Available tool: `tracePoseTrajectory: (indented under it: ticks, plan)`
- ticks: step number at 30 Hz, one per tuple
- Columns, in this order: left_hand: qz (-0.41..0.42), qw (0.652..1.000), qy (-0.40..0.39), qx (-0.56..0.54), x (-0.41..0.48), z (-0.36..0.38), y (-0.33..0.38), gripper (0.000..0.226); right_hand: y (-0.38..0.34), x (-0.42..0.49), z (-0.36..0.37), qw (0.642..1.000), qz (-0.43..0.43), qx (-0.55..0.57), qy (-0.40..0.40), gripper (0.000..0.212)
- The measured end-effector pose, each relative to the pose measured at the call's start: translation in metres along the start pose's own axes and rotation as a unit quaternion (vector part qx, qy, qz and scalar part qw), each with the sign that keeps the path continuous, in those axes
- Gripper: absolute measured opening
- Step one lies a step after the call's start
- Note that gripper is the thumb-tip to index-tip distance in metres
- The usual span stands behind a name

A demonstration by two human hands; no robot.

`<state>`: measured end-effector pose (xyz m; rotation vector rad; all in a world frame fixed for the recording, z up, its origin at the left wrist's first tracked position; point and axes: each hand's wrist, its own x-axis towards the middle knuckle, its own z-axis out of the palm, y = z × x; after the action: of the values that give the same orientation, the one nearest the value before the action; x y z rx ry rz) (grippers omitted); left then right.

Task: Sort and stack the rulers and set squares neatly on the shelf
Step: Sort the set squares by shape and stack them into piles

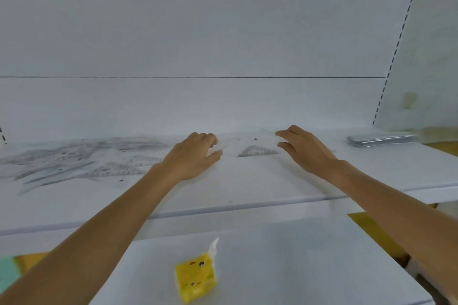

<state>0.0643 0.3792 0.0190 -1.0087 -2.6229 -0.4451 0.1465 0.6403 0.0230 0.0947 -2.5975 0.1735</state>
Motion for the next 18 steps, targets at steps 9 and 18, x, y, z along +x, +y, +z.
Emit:
tracePoseTrajectory:
  ticks: [9, 18]
  plan:
    - [0.004, 0.993, 0.051, -0.111, 0.045, 0.05, 0.084, 0.051, 0.116, -0.008, -0.018, 1.0, -0.01, -0.017, -0.014, 0.034]
    - [-0.041, 0.992, 0.06, -0.103, 0.049, 0.063, 0.109, 0.051, 0.155, 0.0, -0.001, 0.997, -0.02, -0.009, -0.079, 0.035]
